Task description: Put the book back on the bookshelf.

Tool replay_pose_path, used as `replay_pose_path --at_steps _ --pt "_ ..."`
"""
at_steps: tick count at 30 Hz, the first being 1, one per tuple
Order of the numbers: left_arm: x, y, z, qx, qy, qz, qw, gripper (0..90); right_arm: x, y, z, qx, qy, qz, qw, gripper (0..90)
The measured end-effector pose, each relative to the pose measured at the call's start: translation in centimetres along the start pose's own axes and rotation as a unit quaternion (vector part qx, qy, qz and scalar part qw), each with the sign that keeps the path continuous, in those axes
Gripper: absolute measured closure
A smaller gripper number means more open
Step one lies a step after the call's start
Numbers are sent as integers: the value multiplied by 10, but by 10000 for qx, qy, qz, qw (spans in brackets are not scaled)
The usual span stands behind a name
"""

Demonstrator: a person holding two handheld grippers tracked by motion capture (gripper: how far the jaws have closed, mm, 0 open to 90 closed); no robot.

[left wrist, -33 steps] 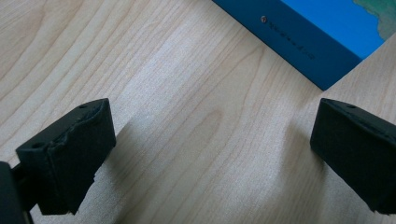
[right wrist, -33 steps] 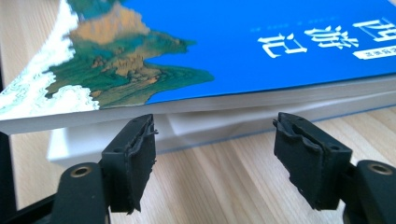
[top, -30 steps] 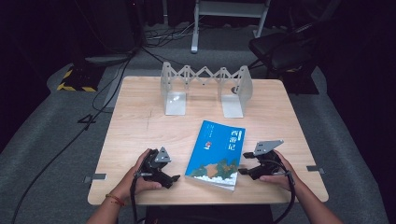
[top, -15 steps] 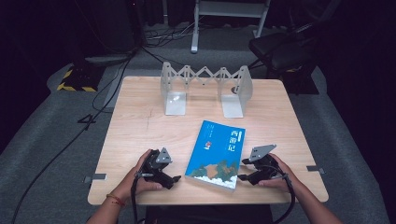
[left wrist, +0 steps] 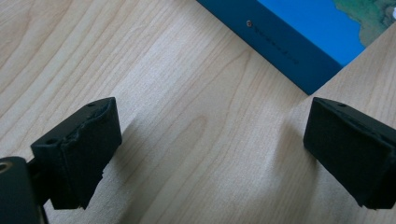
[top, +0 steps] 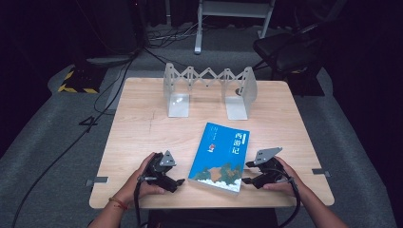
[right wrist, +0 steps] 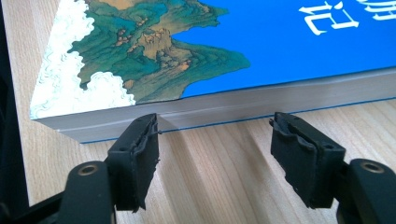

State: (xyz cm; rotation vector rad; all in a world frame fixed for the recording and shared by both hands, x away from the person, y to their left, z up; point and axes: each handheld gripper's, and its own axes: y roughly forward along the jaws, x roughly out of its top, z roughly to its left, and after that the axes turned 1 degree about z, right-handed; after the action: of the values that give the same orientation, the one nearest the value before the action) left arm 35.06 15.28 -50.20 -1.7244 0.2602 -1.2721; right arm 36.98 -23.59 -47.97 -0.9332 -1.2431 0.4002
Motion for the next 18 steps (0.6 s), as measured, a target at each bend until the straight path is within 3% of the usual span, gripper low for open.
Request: replay_pose_path --at_steps 4,7,9,10,14,16,18 --pt "1 -1 -1 -16 17 6 10000 70 0 -1 -1 22 17 -78 10000 326" --pt "3 -5 -3 -17 97 -66 9999 199 1 -5 -2 97 107 -227 9996 326" --pt "8 -10 -7 -122 85 -269 9995 148 2 -7 -3 106 136 -299 9994 323" --pt "11 -13 -10 -181 131 -359 9991 178 3 -8 -2 93 134 -314 9994 323" --pt "24 -18 -24 -298 174 -676 9971 159 5 -8 -2 118 214 -392 9989 323" --pt "32 -18 -34 -330 343 -740 9961 160 8 -8 0 106 228 -407 9989 322" --pt "41 -14 -48 -279 640 -679 9952 163 12 -7 2 100 293 -459 9985 322"
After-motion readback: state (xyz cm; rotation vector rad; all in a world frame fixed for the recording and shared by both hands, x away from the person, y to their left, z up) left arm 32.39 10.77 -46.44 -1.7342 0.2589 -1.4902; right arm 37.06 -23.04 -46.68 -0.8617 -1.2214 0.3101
